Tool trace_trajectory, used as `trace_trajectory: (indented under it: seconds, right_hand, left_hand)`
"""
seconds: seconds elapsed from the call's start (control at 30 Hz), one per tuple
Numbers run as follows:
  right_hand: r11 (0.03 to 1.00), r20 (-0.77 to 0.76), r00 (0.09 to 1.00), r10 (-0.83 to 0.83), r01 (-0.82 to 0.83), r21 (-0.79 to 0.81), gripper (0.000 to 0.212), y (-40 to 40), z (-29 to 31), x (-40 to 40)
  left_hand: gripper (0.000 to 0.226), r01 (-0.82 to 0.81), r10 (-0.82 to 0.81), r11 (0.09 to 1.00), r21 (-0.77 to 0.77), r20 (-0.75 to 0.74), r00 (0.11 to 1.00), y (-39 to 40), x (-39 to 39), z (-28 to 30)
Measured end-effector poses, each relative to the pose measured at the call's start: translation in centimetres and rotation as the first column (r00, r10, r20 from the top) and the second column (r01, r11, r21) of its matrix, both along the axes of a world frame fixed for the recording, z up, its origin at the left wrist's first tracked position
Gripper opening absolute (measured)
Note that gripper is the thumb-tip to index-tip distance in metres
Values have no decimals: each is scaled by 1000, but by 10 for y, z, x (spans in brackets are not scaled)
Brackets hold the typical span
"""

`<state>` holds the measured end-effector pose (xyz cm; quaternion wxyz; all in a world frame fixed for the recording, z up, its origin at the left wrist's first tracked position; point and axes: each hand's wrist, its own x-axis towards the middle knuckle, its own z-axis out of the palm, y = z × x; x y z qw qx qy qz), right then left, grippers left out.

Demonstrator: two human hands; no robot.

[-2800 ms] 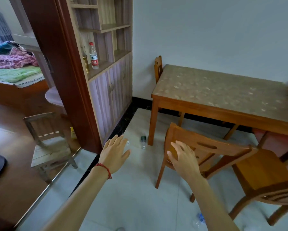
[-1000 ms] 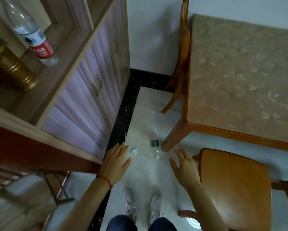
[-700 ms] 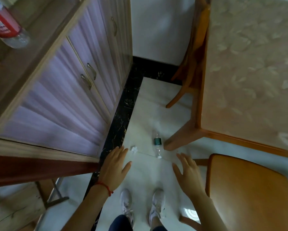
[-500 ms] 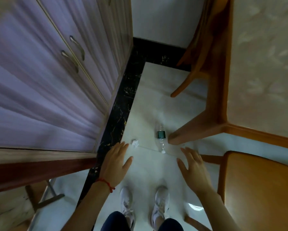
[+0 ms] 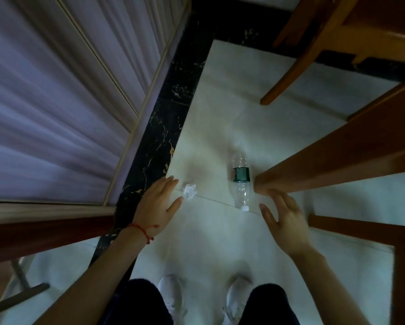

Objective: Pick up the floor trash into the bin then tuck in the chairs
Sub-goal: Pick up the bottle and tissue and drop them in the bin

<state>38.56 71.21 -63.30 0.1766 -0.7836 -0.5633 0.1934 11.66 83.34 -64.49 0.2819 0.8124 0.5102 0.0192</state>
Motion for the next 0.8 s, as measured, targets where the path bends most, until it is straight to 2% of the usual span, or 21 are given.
trace_trajectory:
  seconds: [0.13,0.4,0.57,0.67,0.8]
  right_hand:
    - [998,50,999,19,-22,58,48,10,-65,6]
    - [996,97,993,61,-68,64,51,24,-178,29]
    - [994,89,995,39,-48,97,44,35,-215,31]
    - [992,54,998,43,-49,113,49,40,-227,30]
    - [992,32,998,49,-52,112,49,39,-234,28]
  left_hand:
    - [72,44,-44,999,4,-19,999,7,0,-72]
    - [78,7,-4,999,-52,54,999,24,4,-187]
    - [80,-110,130,983,-146,140,982,30,19,-231]
    - [61,-157,186,965,-209,125,975,32,29,-253]
    - [52,-242,281,939,-246,138,950,34,35,-280]
